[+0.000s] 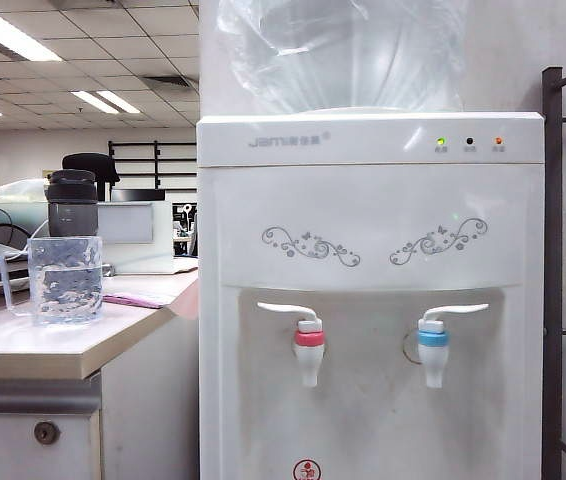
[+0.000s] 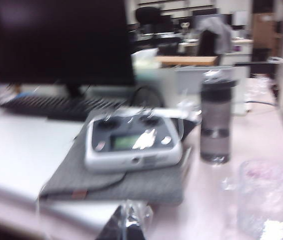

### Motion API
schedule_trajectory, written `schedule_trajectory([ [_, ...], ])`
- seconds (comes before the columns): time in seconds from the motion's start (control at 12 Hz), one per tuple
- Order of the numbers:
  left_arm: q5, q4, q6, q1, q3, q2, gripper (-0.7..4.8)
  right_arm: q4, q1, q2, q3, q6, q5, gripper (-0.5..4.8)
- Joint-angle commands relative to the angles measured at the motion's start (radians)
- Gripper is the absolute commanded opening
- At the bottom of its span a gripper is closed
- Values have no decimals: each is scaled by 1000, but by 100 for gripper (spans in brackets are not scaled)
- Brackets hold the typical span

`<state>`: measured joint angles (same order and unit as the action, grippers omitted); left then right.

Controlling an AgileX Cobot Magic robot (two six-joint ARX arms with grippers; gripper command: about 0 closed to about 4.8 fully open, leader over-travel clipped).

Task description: Pick up the plastic mug from the left desk, go to the cold water outlet of the water dispenser, press the vertical switch to get some water, then put the mug back on the desk.

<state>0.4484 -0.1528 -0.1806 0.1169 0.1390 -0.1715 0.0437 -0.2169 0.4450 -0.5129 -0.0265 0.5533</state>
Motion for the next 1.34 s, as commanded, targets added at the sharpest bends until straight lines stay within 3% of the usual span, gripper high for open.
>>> schedule_trajectory([
  [0.08,-82,14,24,-106,-132,171,3,-10,-1,-1,-3,0,3,-1],
  [0.17,-196,155,17,-148,-131,169,3,-10,-1,-1,-2,0,3,-1],
  [0.25,-230,222,6,-156,-131,169,3,-10,-1,-1,-2,0,3,-1],
  [0.42,-253,217,-80,-155,-131,169,3,-10,-1,-1,-2,0,3,-1],
  [0.5,-319,204,-58,-155,-131,169,3,-10,-1,-1,-2,0,3,-1],
  [0.67,-333,117,56,-155,-131,169,3,-10,-1,-1,-2,0,3,-1],
  [0.84,-386,106,88,-154,-131,169,3,-10,-1,-1,-2,0,3,-1],
  [1.34,-411,93,87,-154,-131,169,3,-10,-1,-1,-2,0,3,-1],
])
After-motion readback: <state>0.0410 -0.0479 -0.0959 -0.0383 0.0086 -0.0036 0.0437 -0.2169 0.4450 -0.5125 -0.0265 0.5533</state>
